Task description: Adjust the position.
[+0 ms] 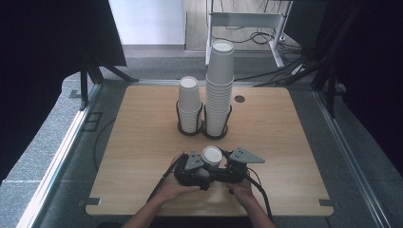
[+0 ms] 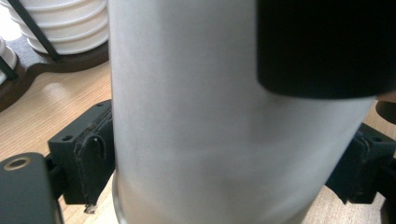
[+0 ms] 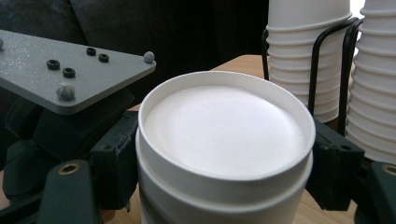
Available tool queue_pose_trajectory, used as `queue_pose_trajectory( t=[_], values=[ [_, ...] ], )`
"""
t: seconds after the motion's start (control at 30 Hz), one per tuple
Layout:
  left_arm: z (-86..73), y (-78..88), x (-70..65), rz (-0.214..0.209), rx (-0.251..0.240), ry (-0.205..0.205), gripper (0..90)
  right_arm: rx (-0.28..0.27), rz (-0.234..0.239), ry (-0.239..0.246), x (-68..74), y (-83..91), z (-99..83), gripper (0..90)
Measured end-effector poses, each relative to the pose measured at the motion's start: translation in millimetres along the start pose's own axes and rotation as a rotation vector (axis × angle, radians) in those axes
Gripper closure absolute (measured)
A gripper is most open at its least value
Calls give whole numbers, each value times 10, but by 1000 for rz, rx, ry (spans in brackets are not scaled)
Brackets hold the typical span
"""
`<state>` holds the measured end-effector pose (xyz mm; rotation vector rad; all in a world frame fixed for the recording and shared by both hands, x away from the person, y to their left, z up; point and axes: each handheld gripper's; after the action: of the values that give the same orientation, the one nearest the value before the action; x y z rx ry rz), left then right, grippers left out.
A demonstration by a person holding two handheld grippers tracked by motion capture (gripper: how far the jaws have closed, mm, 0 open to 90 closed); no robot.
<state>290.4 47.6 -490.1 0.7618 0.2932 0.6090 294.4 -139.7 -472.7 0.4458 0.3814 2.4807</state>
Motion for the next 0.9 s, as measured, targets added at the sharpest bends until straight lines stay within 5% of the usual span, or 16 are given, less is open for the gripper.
queue_pose_trajectory(
  t=[0.9],
  values=[
    [-11, -24, -14, 33, 21, -28, 120, 21, 11, 0, -19, -11, -21, 221]
  ],
)
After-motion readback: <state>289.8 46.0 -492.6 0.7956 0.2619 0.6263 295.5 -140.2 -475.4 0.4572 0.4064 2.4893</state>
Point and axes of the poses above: each handheld gripper's, and its own axes: y roughly backward along the jaws, z roughly out of its top, x roughly to its left, and after that the axes turned 11 degrees about x, right-handed
